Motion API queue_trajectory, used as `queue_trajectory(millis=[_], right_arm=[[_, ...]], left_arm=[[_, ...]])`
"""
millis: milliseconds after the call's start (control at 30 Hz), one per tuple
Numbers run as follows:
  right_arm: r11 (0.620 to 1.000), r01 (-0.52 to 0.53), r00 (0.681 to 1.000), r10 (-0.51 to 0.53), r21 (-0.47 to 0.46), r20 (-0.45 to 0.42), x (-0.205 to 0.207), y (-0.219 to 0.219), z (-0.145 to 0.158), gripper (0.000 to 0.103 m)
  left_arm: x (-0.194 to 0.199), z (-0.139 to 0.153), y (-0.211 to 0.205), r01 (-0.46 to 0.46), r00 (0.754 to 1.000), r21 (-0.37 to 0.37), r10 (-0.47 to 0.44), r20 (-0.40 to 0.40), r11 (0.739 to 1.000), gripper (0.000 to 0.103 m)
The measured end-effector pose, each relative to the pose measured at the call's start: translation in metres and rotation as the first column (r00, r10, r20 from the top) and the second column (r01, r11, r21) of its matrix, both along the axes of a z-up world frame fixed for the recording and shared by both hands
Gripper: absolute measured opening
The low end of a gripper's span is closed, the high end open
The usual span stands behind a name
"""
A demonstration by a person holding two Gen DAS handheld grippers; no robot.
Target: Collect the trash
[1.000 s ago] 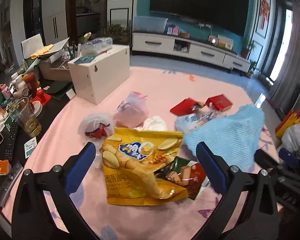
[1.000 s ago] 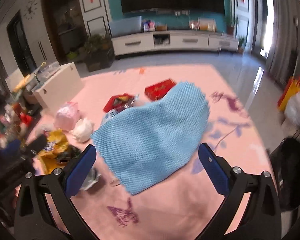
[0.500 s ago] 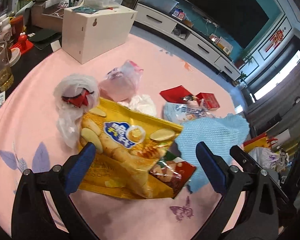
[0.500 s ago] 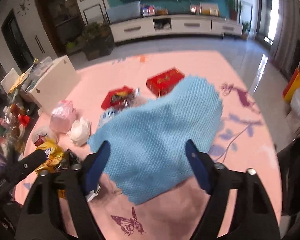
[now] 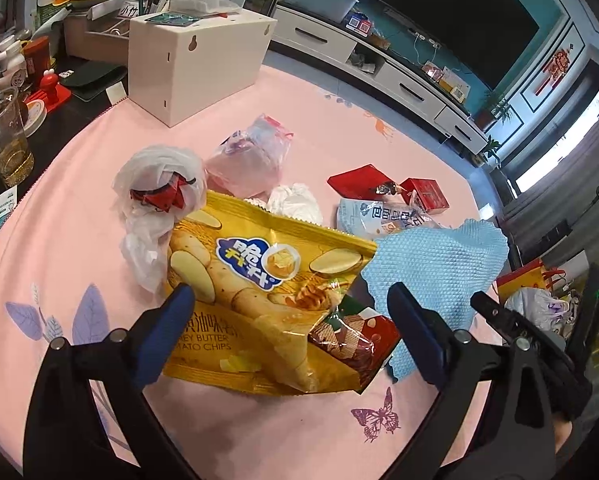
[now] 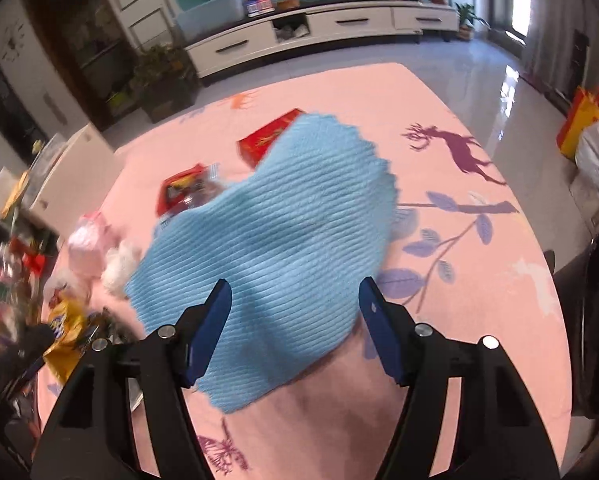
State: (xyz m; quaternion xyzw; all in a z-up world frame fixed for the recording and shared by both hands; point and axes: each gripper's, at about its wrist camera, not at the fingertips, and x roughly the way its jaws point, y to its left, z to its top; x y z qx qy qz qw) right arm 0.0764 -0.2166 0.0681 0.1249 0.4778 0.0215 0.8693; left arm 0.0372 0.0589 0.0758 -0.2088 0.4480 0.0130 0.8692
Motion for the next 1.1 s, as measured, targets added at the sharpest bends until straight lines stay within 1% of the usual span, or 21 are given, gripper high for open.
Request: queue_trajectory(millis=[67, 133, 233, 267, 300, 333, 367, 400, 433, 467, 500, 600, 767, 867, 967, 1033, 1100], right_arm=[[1.000, 0.016, 1.000, -0.016, -0.003, 0.002, 0.005, -0.007, -0.003, 0.063], [1.000, 0.005, 1.000, -0.006, 0.015, 0.010, 0.009, -0.011, -0.005, 0.060], [0.998, -0.030, 1.000, 0.030, 0.059, -0.008, 0.016, -0.010, -0.015, 0.047], [0.996, -0.038, 0.999, 0.039, 0.080, -0.011, 0.016, -0.009, -0.018, 0.039], [0.992, -0.051, 0.998, 0.053, 0.112, -0.016, 0.017, -0.007, -0.020, 0.028], [0.989, -0.060, 0.998, 0.062, 0.132, -0.017, 0.017, -0.006, -0.019, 0.022], [0.986, -0.071, 0.997, 0.072, 0.151, -0.005, 0.015, -0.005, -0.016, 0.010], [0.986, -0.075, 0.997, 0.075, 0.149, 0.007, 0.014, -0.004, -0.013, 0.005], [0.989, -0.076, 0.997, 0.075, 0.130, 0.018, 0.011, -0.002, -0.008, 0.003], [0.991, -0.078, 0.997, 0.075, 0.107, 0.033, 0.008, -0.001, -0.003, 0.002], [0.991, -0.085, 0.996, 0.080, 0.105, 0.050, 0.003, 0.000, 0.003, 0.002], [0.986, -0.093, 0.993, 0.082, 0.138, 0.088, -0.009, -0.003, 0.019, 0.002], [0.983, -0.094, 0.983, 0.067, 0.159, 0.169, -0.031, -0.010, 0.050, 0.002], [0.981, -0.107, 0.968, 0.067, 0.159, 0.242, -0.049, -0.014, 0.074, 0.002], [0.982, -0.123, 0.943, 0.070, 0.145, 0.326, -0.072, -0.015, 0.102, 0.002], [0.984, -0.118, 0.937, 0.066, 0.132, 0.344, -0.082, -0.016, 0.112, 0.002], [0.982, -0.129, 0.930, 0.071, 0.139, 0.360, -0.093, -0.018, 0.120, 0.002]], left_arm=[[0.000, 0.001, 0.000, 0.001, 1.000, 0.001, -0.001, 0.001, 1.000, 0.097], [-0.001, 0.002, 0.000, -0.002, 1.000, -0.002, 0.002, 0.003, 1.000, 0.097], [-0.001, 0.003, 0.002, -0.008, 1.000, -0.010, 0.008, 0.005, 1.000, 0.097], [-0.001, 0.003, 0.003, -0.010, 1.000, -0.012, 0.010, 0.005, 1.000, 0.097], [-0.001, 0.003, 0.004, -0.012, 1.000, -0.013, 0.012, 0.004, 1.000, 0.097], [0.000, 0.004, 0.004, -0.014, 1.000, -0.013, 0.014, 0.003, 1.000, 0.097], [-0.001, 0.004, 0.005, -0.015, 1.000, -0.014, 0.015, 0.004, 1.000, 0.097], [-0.001, 0.004, 0.006, -0.017, 1.000, -0.015, 0.017, 0.004, 1.000, 0.097], [-0.002, 0.005, 0.007, -0.020, 1.000, -0.018, 0.020, 0.007, 1.000, 0.097], [-0.003, 0.006, 0.007, -0.020, 1.000, -0.020, 0.020, 0.008, 1.000, 0.097], [-0.003, 0.006, 0.008, -0.020, 1.000, -0.022, 0.020, 0.010, 1.000, 0.097], [-0.006, 0.009, 0.010, -0.023, 1.000, -0.025, 0.023, 0.018, 0.999, 0.097], [-0.010, 0.013, 0.010, -0.024, 0.999, -0.038, 0.025, 0.029, 0.999, 0.097], [-0.013, 0.016, 0.009, -0.017, 0.999, -0.039, 0.019, 0.039, 0.999, 0.097], [-0.016, 0.021, 0.006, -0.007, 0.998, -0.029, 0.009, 0.056, 1.000, 0.097], [-0.018, 0.024, 0.004, 0.000, 0.998, -0.022, 0.002, 0.065, 1.000, 0.097], [-0.018, 0.026, 0.002, 0.007, 0.997, -0.010, -0.006, 0.072, 1.000, 0.097]])
